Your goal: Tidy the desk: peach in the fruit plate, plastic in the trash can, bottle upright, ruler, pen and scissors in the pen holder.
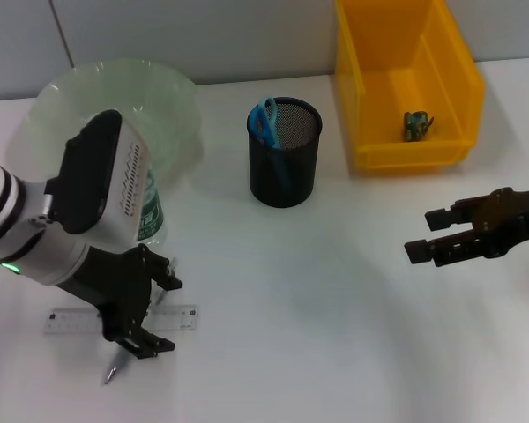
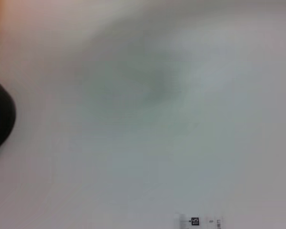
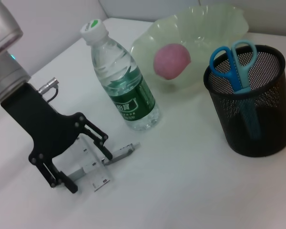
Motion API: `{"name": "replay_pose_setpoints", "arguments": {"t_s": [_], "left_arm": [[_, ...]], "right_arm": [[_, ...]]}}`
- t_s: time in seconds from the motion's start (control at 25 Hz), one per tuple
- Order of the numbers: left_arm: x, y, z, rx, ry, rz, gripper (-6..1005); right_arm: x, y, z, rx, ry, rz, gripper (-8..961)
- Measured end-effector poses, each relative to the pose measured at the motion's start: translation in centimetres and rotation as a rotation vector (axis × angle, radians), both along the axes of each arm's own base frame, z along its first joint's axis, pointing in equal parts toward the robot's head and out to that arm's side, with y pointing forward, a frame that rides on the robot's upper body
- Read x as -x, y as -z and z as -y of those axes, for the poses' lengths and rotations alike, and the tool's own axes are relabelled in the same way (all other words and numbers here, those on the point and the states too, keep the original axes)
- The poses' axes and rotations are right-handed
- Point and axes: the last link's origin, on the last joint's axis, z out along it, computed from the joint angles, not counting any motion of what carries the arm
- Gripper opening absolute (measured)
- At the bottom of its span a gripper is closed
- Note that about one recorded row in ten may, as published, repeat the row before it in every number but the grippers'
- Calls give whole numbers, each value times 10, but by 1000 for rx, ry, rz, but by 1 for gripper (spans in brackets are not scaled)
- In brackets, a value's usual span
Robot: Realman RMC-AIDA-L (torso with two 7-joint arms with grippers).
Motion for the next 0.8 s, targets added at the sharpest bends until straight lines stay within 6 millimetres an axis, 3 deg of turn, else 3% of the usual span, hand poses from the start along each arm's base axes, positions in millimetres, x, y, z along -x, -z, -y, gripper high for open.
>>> {"name": "replay_pose_setpoints", "arguments": {"t_s": [0.8], "left_arm": [[-10, 19, 0, 27, 60, -92, 812]], "right_arm": [[2, 3, 0, 5, -1, -6, 833]]}}
